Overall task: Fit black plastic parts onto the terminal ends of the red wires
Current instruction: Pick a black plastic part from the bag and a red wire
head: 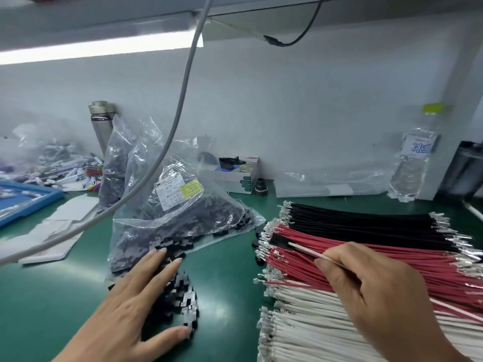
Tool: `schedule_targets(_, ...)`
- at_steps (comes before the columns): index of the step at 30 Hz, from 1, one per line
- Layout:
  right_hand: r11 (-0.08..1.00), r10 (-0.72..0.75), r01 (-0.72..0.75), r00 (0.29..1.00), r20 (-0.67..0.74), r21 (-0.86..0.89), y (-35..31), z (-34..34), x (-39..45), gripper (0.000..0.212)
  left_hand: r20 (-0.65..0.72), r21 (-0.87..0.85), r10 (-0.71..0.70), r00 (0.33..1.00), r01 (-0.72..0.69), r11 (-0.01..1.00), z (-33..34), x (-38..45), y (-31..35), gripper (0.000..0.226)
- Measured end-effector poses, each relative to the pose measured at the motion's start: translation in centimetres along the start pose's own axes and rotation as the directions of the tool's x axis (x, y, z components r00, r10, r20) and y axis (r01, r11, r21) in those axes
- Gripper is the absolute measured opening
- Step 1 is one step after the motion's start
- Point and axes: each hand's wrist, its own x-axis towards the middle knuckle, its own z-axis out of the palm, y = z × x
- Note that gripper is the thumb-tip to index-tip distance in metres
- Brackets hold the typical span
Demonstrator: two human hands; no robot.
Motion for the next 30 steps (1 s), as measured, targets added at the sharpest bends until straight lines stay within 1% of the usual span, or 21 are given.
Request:
schedule_targets(1, 1.0, 0.0, 0.0, 1.0, 0.002, 0.0, 0.0, 0.1, 0.0, 0.028, -0.004, -0.008, -0.008, 1.0, 0.008, 1.0, -0.2, 0.5, 0.5, 0.101)
schedule_targets(4, 1.0, 0.007, -0.007, 1.0, 0.002, -0.003, -0.1, 0.5, 0.1, 0.029, -0.055, 0.055, 0.012, 0.998, -0.009, 0.998, -0.4, 2.1, 2.8, 0.091)
schedule_targets(5, 1.0, 0.008, -0.008, 1.0, -0.001, -0.003, -0.1, 0.5, 0.1, 0.029, -0.042, 0.053, -0.013, 0.999, 0.015, 0.998, -0.3, 2.8, 3.5, 0.088)
schedule_targets(6, 1.0, 0.008, -0.008, 1.0, -0.002, -0.001, -0.1, 0.5, 0.0, 0.029, -0.056, 0.059, -0.017, 0.998, 0.02, 0.998, -0.2, 3.4, 3.8, 0.086)
schedule_targets(10, 1.0, 0.011, -0.011, 1.0, -0.008, -0.003, 0.3, 0.5, 0.0, 0.03, -0.042, 0.07, 0.005, 0.999, -0.002, 0.998, -0.5, 5.0, 3.8, 0.087)
schedule_targets(12, 1.0, 0.017, -0.017, 1.0, -0.008, -0.008, 0.4, 0.4, 0.0, 0.03, -0.067, 0.02, 0.044, 0.997, -0.043, 0.999, -1.9, 5.6, 3.3, 0.091)
schedule_targets(14, 1.0, 0.017, -0.017, 1.0, 0.004, -0.006, 0.2, 0.2, 0.2, 0.029, -0.093, -0.06, 0.062, 0.994, -0.068, 0.996, -3.9, 6.4, 2.5, 0.087)
schedule_targets(15, 1.0, 0.016, -0.016, 1.0, 0.008, -0.006, 0.3, 0.2, 0.2, 0.03, -0.082, -0.117, 0.062, 0.995, -0.071, 0.991, -4.8, 6.8, 2.2, 0.082)
schedule_targets(17, 1.0, 0.025, -0.025, 0.999, 0.035, 0.002, 0.2, 0.0, 0.2, 0.03, -0.061, -0.216, 0.07, 0.996, -0.082, 0.973, -5.4, 7.3, 1.8, 0.066)
schedule_targets(19, 1.0, 0.024, -0.024, 0.999, 0.04, 0.015, 0.2, 0.0, 0.2, 0.029, -0.06, -0.249, 0.092, 0.994, -0.104, 0.963, -5.1, 7.3, 2.0, 0.055)
schedule_targets(20, 1.0, 0.018, -0.019, 0.999, 0.034, 0.004, 0.1, -0.1, 0.1, 0.029, -0.053, -0.236, 0.119, 0.992, -0.128, 0.963, -4.5, 7.0, 2.2, 0.055)
schedule_targets(21, 1.0, 0.016, -0.016, 0.999, 0.044, -0.004, 0.0, -0.1, 0.2, 0.03, -0.037, -0.199, 0.16, 0.986, -0.164, 0.966, -3.8, 6.7, 2.4, 0.059)
schedule_targets(22, 1.0, 0.011, -0.01, 0.999, 0.052, -0.01, -0.1, -0.3, 0.3, 0.03, -0.007, -0.14, 0.202, 0.979, -0.2, 0.97, -3.0, 6.5, 2.7, 0.068)
schedule_targets(23, 1.0, -0.006, 0.007, 0.999, 0.032, -0.018, -0.1, -0.4, 0.3, 0.03, 0.032, -0.068, 0.235, 0.971, -0.233, 0.97, -2.0, 6.4, 3.1, 0.075)
schedule_targets(24, 0.999, -0.02, 0.021, 1.0, 0.022, -0.031, -0.2, -0.7, 0.4, 0.031, 0.071, 0.004, 0.257, 0.964, -0.258, 0.966, -1.1, 6.4, 3.4, 0.078)
schedule_targets(26, 0.998, -0.047, 0.048, 0.999, 0.006, -0.049, -0.7, -1.6, 0.9, 0.031, 0.095, 0.065, 0.271, 0.958, -0.277, 0.959, 0.1, 6.9, 4.0, 0.077)
schedule_targets(28, 0.992, -0.092, 0.09, 0.996, -0.018, -0.083, -1.3, -2.8, 1.3, 0.031, 0.088, 0.072, 0.255, 0.963, -0.262, 0.962, 0.4, 7.8, 4.6, 0.075)
schedule_targets(29, 0.99, -0.085, 0.082, 0.996, -0.024, -0.111, -1.5, -3.7, 1.7, 0.031, 0.083, 0.074, 0.247, 0.966, -0.253, 0.965, 0.4, 8.3, 4.8, 0.072)
schedule_targets(30, 0.991, -0.095, 0.093, 0.995, -0.02, -0.098, -1.5, -4.8, 2.5, 0.029, 0.077, 0.077, 0.24, 0.968, -0.246, 0.966, 0.4, 8.8, 5.0, 0.068)
